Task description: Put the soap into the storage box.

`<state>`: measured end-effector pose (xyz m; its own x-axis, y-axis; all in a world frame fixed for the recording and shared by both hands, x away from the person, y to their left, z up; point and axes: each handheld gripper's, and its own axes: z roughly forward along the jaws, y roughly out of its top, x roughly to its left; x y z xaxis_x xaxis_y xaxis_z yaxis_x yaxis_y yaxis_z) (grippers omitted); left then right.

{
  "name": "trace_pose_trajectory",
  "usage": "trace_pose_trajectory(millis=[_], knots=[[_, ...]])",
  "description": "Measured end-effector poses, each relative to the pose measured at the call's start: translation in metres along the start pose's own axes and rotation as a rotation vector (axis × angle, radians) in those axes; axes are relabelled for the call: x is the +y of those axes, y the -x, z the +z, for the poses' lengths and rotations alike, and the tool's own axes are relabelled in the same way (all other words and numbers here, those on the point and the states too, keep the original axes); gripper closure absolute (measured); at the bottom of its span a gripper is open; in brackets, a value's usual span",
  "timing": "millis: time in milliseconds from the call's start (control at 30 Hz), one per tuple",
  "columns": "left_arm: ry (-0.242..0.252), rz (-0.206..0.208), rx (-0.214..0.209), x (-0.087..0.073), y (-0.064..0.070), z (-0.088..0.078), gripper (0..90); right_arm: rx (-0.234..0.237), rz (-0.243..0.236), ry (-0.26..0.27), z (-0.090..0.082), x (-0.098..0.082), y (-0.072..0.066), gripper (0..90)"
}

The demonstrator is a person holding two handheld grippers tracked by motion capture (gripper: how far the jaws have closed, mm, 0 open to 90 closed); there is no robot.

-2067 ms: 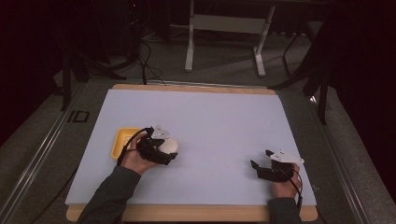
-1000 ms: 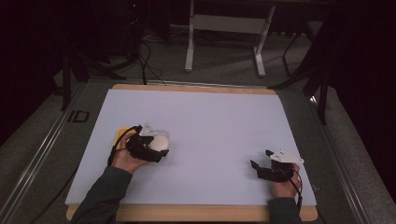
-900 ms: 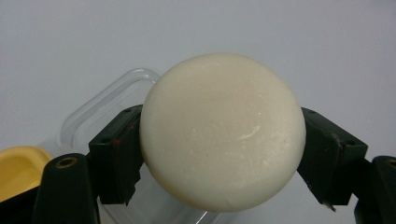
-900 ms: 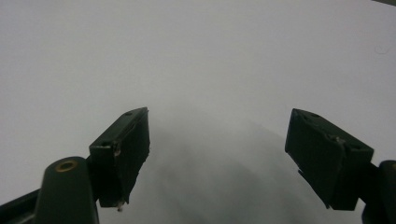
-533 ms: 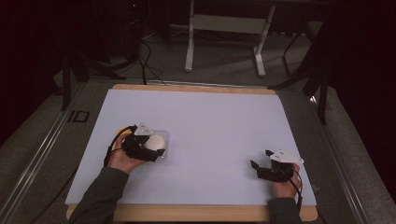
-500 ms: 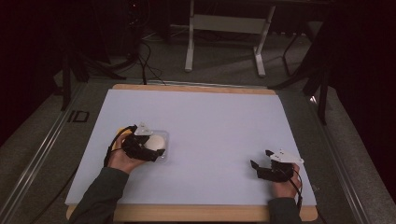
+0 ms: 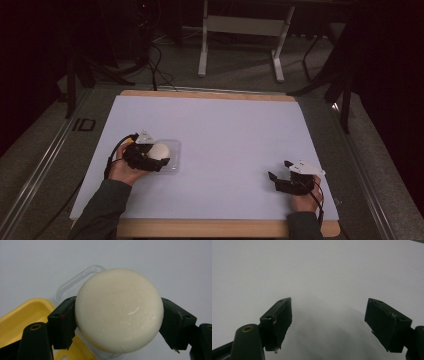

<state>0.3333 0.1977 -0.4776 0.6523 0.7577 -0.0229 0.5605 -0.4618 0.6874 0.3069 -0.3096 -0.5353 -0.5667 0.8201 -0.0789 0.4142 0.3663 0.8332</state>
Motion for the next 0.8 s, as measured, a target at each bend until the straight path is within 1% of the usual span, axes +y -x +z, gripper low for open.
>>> trace_pose_trajectory(millis=[33,333,500,667,800], knots=[[0.002,-0.007,0.0,0.0,-0.001,-0.001,24.4,0.0,-0.001,0.0,0.0,0.0,0.0,21.7],[0.009,-0.022,0.014,-0.003,-0.009,-0.007,24.4,0.001,0.0,0.0,0.0,0.0,0.0,21.6],[0.011,-0.03,0.024,-0.004,-0.012,-0.01,24.3,0.001,-0.001,0.0,0.0,0.0,0.0,21.6],[-0.005,-0.028,0.04,-0.007,-0.017,-0.014,24.4,0.001,-0.001,0.001,0.0,0.0,0.0,21.7],[-0.006,-0.043,0.05,-0.01,-0.023,-0.017,24.4,-0.001,-0.002,0.0,0.0,0.0,0.0,21.7]])
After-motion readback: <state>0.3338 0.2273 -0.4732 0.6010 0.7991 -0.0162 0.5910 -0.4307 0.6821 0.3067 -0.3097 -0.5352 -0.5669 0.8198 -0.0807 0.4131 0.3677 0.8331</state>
